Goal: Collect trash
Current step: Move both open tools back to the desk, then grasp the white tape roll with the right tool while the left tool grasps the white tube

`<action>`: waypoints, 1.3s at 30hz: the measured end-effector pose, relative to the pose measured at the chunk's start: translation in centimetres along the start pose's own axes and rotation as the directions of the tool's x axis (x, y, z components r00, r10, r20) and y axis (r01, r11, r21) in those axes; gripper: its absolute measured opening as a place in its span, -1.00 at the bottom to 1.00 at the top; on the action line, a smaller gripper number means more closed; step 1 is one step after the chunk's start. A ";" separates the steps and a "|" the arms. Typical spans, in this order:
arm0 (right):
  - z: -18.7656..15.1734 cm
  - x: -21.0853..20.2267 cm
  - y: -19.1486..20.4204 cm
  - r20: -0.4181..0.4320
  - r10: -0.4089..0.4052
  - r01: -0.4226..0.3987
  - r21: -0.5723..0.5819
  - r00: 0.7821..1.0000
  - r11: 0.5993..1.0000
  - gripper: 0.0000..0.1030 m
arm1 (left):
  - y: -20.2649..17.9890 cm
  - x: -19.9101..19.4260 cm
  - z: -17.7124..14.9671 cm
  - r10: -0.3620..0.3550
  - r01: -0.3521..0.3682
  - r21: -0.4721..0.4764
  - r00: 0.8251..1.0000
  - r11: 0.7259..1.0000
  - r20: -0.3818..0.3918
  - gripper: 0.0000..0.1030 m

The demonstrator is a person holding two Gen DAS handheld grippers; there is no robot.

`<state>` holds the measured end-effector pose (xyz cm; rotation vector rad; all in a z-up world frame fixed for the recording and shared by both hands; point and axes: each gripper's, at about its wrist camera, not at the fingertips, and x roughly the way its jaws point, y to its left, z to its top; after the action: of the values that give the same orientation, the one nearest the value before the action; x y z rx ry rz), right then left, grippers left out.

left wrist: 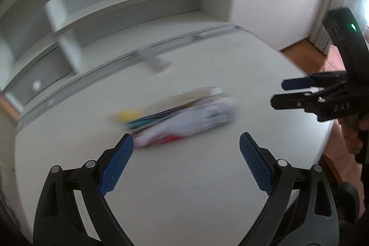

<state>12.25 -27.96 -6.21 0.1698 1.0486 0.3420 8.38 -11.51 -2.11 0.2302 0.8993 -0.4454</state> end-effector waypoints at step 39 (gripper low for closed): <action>3.2 1.1 -1.3 -0.073 0.077 -0.075 0.033 0.994 0.997 -0.30 | 7.0 17.9 13.7 0.030 -0.114 -0.262 0.951 0.958 -0.307 0.50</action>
<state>15.77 -28.74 -6.00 0.2262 1.1231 0.4035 30.95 -15.37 -8.01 0.0736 1.2366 -0.2127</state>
